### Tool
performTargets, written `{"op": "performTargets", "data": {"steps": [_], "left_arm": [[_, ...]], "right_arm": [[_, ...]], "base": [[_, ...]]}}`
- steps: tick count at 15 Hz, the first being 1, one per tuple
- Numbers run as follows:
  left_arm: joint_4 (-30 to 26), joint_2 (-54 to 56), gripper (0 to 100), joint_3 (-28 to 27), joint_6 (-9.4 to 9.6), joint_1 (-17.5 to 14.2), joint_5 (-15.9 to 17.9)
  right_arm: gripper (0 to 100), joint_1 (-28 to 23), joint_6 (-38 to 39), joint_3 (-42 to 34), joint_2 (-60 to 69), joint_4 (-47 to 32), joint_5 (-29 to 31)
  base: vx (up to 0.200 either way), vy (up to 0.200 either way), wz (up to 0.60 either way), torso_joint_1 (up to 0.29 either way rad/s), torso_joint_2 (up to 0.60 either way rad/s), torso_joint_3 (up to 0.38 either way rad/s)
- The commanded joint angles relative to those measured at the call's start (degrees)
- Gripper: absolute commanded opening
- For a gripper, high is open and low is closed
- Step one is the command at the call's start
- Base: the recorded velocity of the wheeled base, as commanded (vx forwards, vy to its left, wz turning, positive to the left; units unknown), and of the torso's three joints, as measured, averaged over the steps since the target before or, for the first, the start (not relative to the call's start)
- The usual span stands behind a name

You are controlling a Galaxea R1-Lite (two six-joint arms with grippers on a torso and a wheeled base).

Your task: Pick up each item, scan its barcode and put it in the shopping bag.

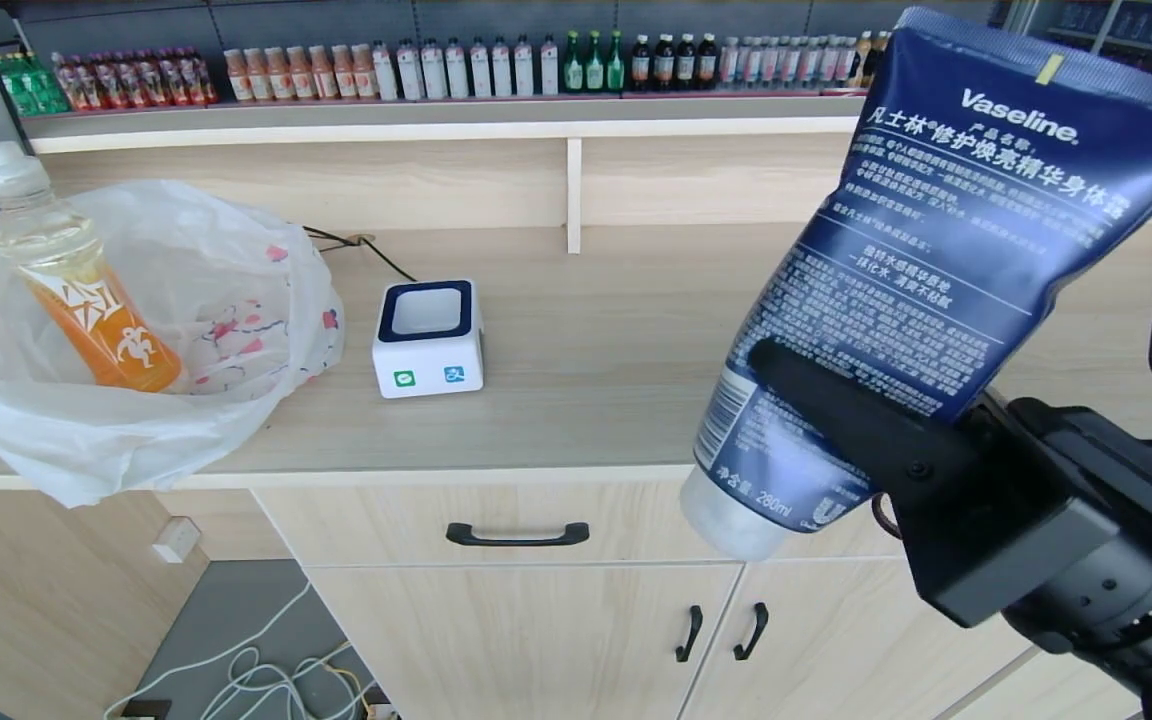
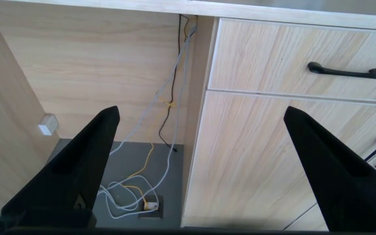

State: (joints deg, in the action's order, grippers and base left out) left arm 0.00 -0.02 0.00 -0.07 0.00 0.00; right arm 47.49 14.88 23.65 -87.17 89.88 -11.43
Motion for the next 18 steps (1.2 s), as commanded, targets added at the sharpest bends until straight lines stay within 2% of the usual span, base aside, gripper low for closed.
{"op": "performTargets", "data": {"steps": [1, 5, 8, 9, 11, 14, 18], "left_arm": [[0.00, 0.02, 100, 0.00, -0.01, 0.00, 0.00], [0.00, 0.02, 100, 0.00, -0.01, 0.00, 0.00], [0.00, 0.02, 100, 0.00, -0.01, 0.00, 0.00], [0.00, 0.02, 100, 0.00, -0.01, 0.00, 0.00], [0.00, 0.02, 100, 0.00, -0.01, 0.00, 0.00], [0.00, 0.02, 100, 0.00, -0.01, 0.00, 0.00], [0.00, 0.02, 100, 0.00, 0.07, 0.00, 0.00]], "right_arm": [[0, 0.58, -3.72, -0.36, -0.63, 0.12, 2.73], [0, 0.14, -14.27, -1.24, -1.16, 0.12, 7.30], [0, 0.14, -18.22, -2.56, -1.24, 0.12, 11.43], [0, 0.14, -19.02, -3.43, -1.16, 0.12, 16.62], [0, -0.21, -21.83, -1.06, -0.80, 0.12, 22.25], [0, -1.26, -21.39, -1.06, 0.43, 0.12, 24.44], [0, -4.52, -18.22, -0.80, 0.16, 0.12, 24.53]], "base": [[0.000, 0.000, 0.00, 0.000, 0.00, 0.000], [0.000, 0.000, 0.00, 0.000, 0.00, 0.000], [0.000, 0.000, 0.00, 0.000, 0.00, 0.000], [0.000, 0.000, 0.00, 0.000, 0.00, 0.000], [0.000, 0.000, 0.00, 0.000, 0.00, 0.000], [0.000, 0.000, 0.00, 0.000, 0.00, 0.000], [0.000, 0.000, 0.00, 0.000, 0.00, 0.000]]}}
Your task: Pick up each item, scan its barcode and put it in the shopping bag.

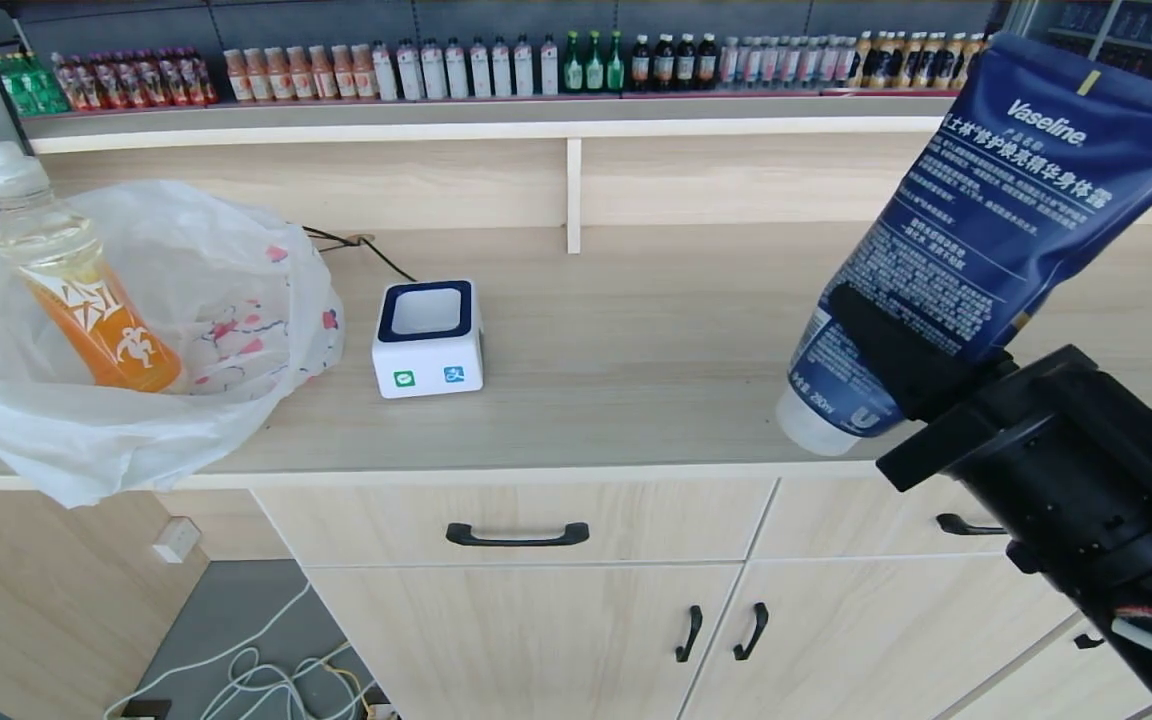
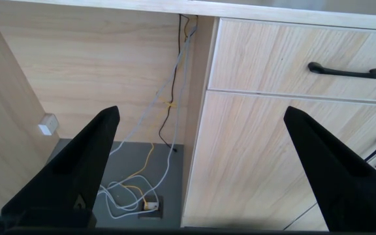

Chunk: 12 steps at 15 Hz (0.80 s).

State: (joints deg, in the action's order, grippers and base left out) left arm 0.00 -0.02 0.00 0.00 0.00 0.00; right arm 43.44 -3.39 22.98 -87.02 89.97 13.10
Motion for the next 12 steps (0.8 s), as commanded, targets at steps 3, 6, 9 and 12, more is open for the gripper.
{"op": "performTargets", "data": {"steps": [3, 6, 9, 12], "left_arm": [[0.00, 0.02, 100, 0.00, 0.09, 0.00, 0.00], [0.00, 0.02, 100, 0.00, 0.09, 0.00, 0.00], [0.00, 0.02, 100, 0.00, -0.09, 0.00, 0.00], [0.00, 0.02, 100, 0.00, -0.18, 0.09, 0.00]], "right_arm": [[0, -0.46, 0.14, -0.04, -0.17, 0.03, 0.08], [0, -0.46, 0.05, 0.05, -0.70, 0.03, -0.01], [0, -0.46, 0.14, 1.54, 0.00, 0.03, -0.01], [0, -0.46, 0.05, 3.48, 0.00, 0.03, -0.01]], "base": [[0.000, 0.000, 0.00, 0.000, 0.00, 0.000], [-0.133, 0.000, 0.00, -0.002, 0.00, 0.002], [0.000, 0.000, 0.00, 0.000, 0.00, 0.000], [0.000, 0.200, 0.00, 0.002, 0.00, 0.004]]}}
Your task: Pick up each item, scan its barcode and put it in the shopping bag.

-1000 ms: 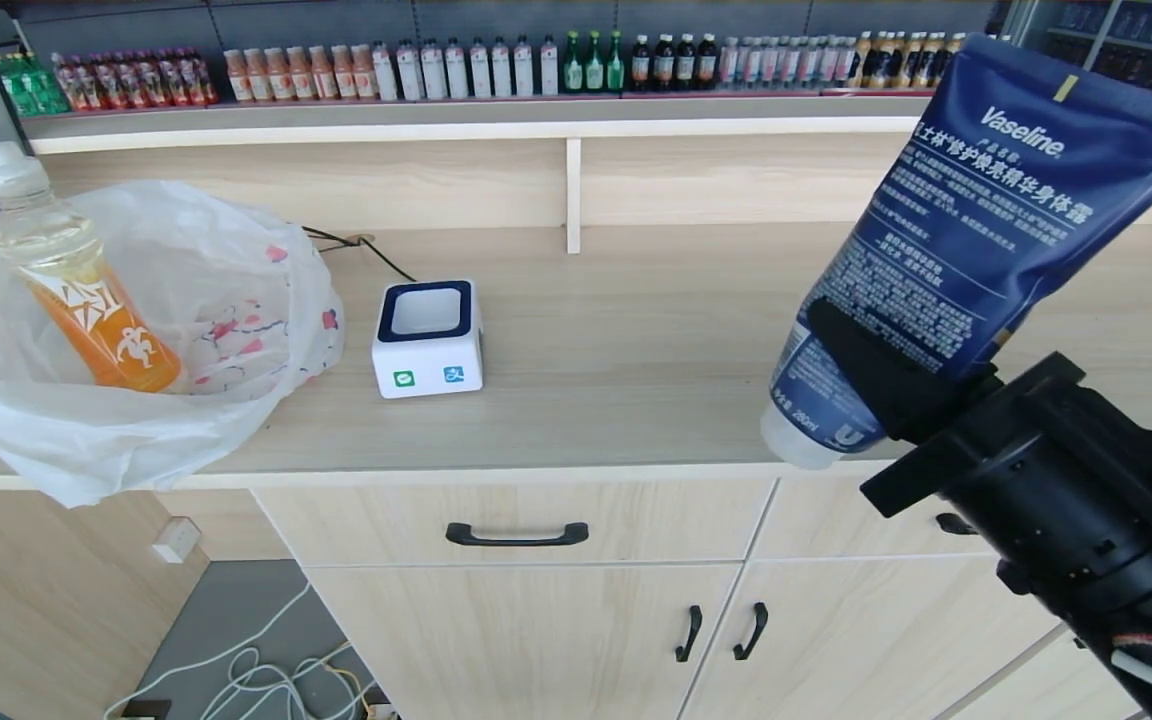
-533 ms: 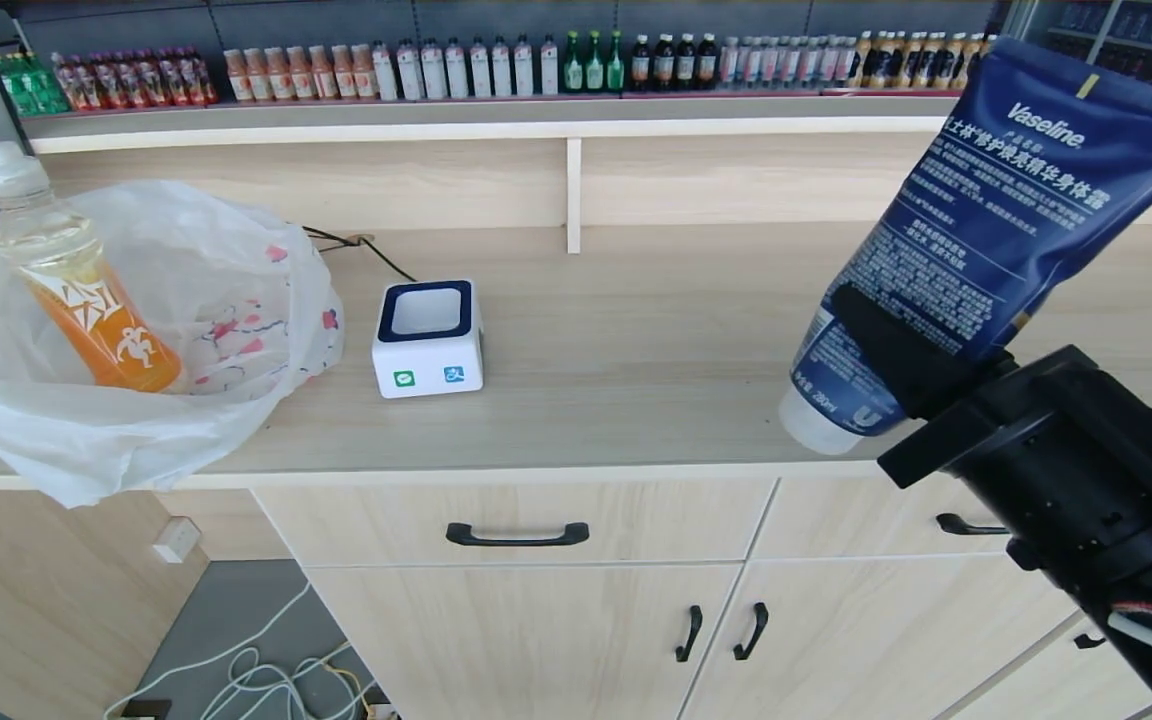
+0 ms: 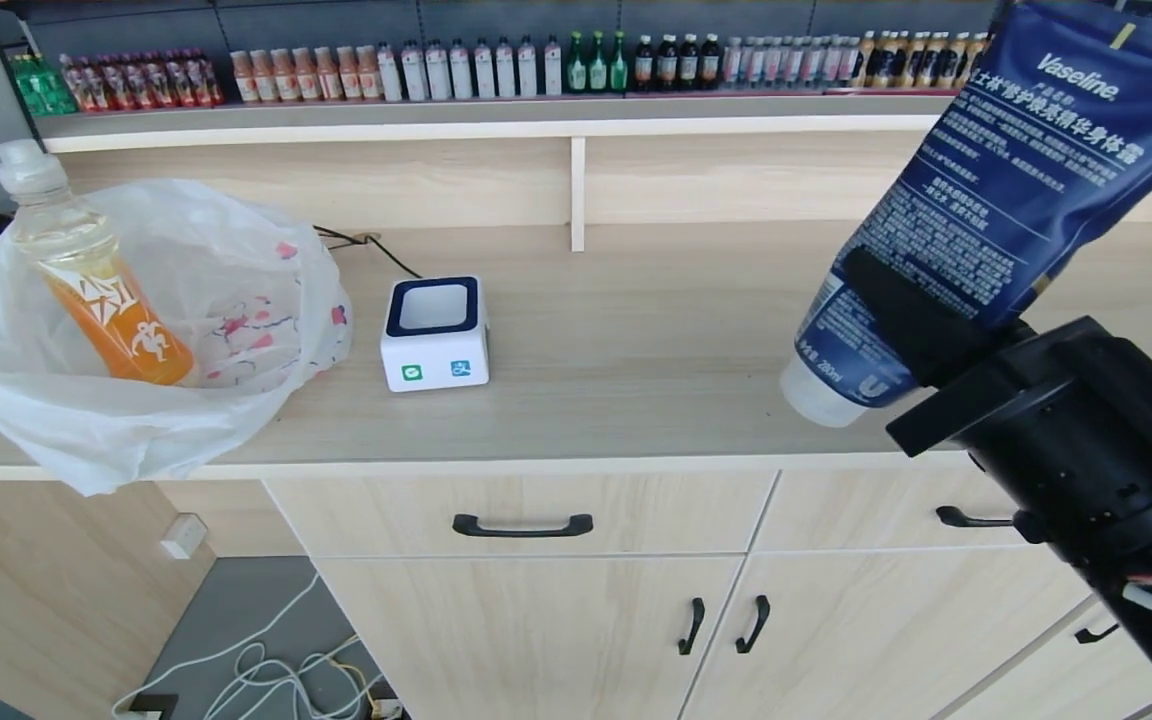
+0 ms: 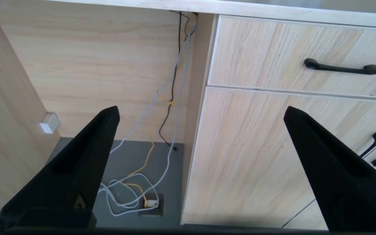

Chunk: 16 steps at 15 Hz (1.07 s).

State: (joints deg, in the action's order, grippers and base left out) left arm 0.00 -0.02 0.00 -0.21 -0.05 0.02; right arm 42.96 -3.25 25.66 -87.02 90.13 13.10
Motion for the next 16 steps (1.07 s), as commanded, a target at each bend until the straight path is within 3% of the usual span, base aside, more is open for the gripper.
{"op": "performTargets", "data": {"steps": [1, 3, 16], "left_arm": [[0.00, 0.02, 100, 0.00, -0.06, 0.05, -0.02], [0.00, 0.02, 100, 0.00, -0.76, 0.05, -0.02], [0.00, 0.02, 100, 0.00, -0.94, 0.05, -0.02]], "right_arm": [[0, -0.16, -0.17, 1.50, 0.09, -0.12, -0.01], [0, -1.56, -0.79, 4.05, -0.08, -0.12, -0.01], [0, -1.91, -0.88, 3.61, 1.50, -0.12, 0.08]], "base": [[0.000, 0.200, 0.00, 0.007, 0.00, -0.002], [0.000, 0.200, 0.00, 0.007, 0.00, -0.002], [0.000, 0.200, 0.00, 0.002, 0.00, 0.002]]}}
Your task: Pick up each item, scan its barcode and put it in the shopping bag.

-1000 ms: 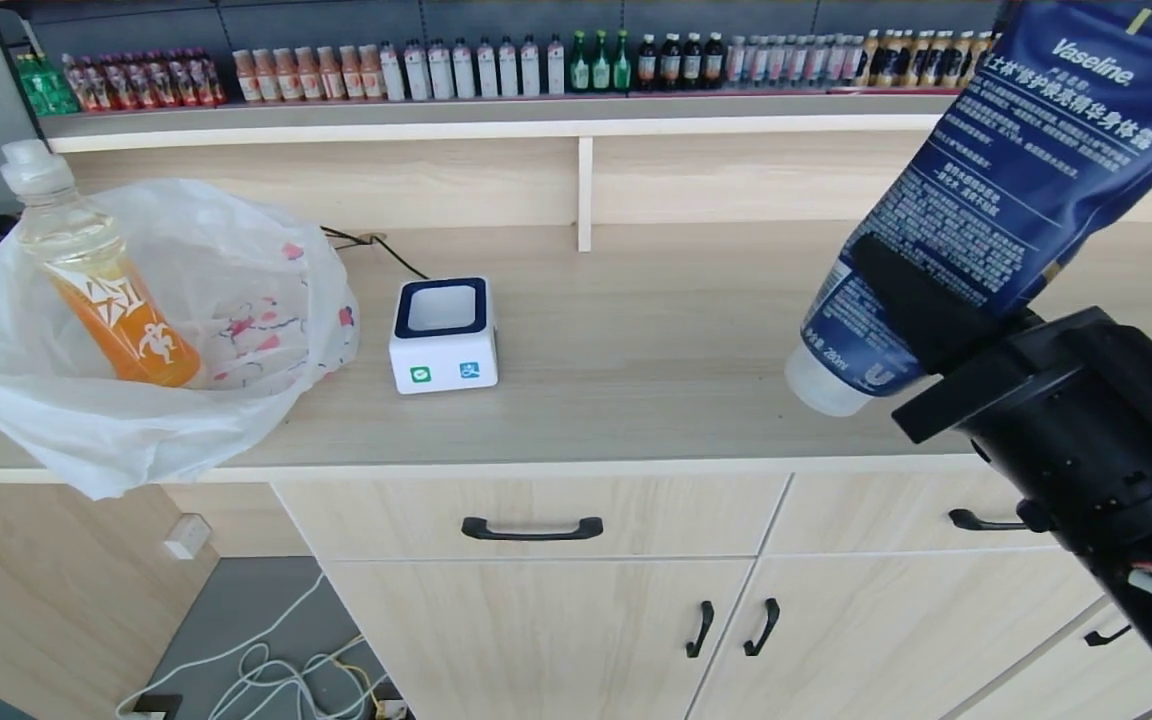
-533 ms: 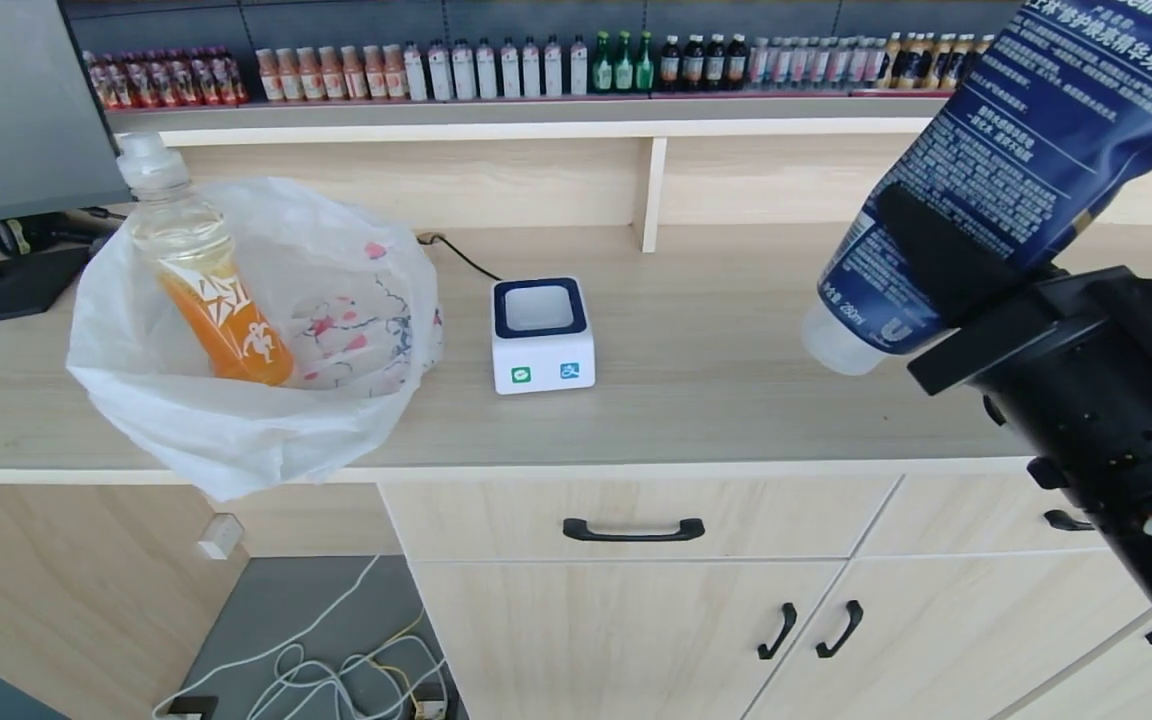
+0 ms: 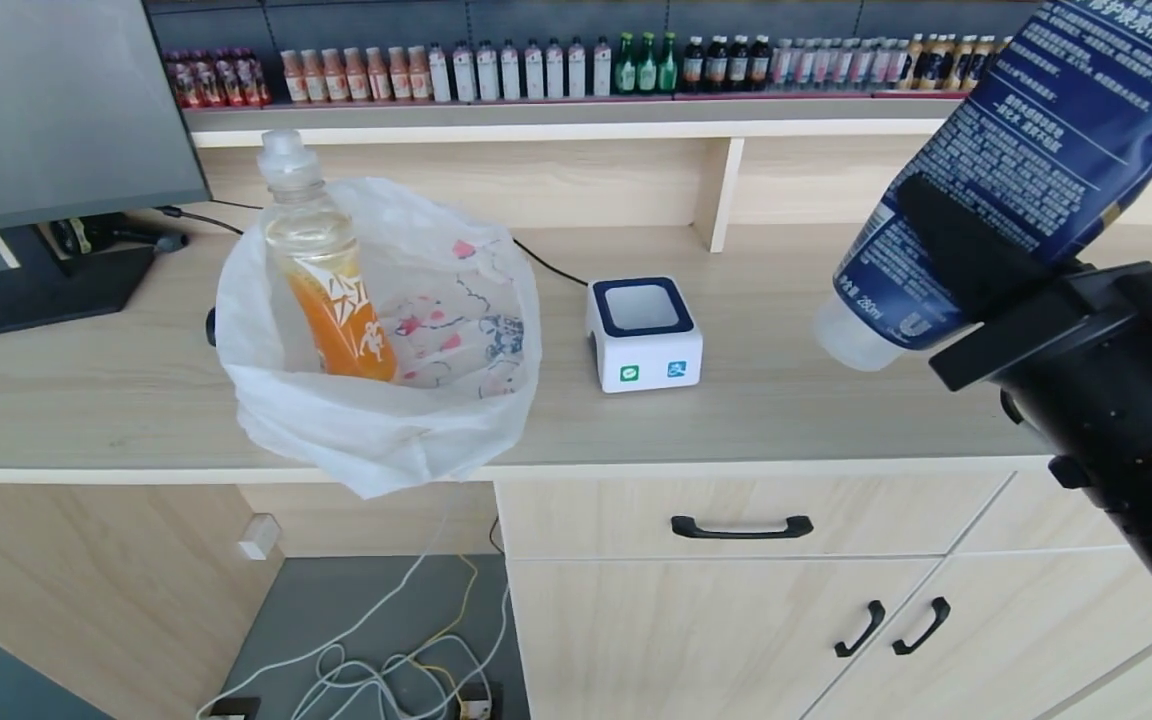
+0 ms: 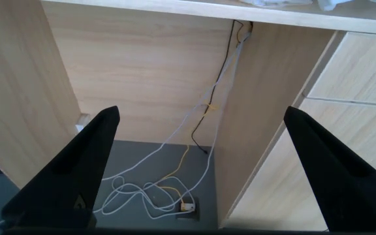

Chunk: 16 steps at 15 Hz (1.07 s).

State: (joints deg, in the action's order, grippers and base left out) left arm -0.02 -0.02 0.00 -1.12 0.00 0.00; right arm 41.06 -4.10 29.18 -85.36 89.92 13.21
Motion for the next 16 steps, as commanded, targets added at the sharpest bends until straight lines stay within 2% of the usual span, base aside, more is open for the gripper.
{"op": "performTargets", "data": {"steps": [1, 5, 8, 13, 15, 16], "left_arm": [[0.02, 0.02, 100, 0.00, -0.02, 0.00, 0.00], [0.02, 0.02, 100, 0.00, 0.33, 0.00, 0.00], [0.02, 0.02, 100, 0.00, 0.95, 0.00, 0.00], [0.02, 0.02, 100, 0.00, 0.95, 0.00, 0.00], [0.02, 0.02, 100, 0.00, 0.95, 0.00, 0.00], [0.02, 0.02, 100, 0.00, 0.95, 0.00, 0.00]], "right_arm": [[0, -0.01, -0.03, 0.00, -0.25, 0.08, -0.03], [0, -0.01, -0.03, 0.00, -0.60, 0.08, -0.03], [0, -0.10, 0.05, 0.17, -1.39, 0.08, -0.03], [0, -0.45, -1.70, -1.59, -2.27, 0.08, -0.65], [0, -0.45, -2.23, -1.15, -3.85, 0.08, -2.14], [0, -2.30, -5.04, 0.00, -6.84, 0.08, -6.45]], "base": [[0.000, 0.200, 0.00, -0.002, 0.00, 0.002], [0.000, 0.200, 0.00, 0.011, 0.00, 0.004], [0.000, 0.000, 0.00, 0.000, 0.00, 0.000], [0.000, 0.000, 0.00, 0.000, 0.00, 0.000], [0.000, 0.000, 0.00, 0.000, 0.00, 0.000], [0.000, 0.000, 0.00, 0.000, 0.00, 0.000]]}}
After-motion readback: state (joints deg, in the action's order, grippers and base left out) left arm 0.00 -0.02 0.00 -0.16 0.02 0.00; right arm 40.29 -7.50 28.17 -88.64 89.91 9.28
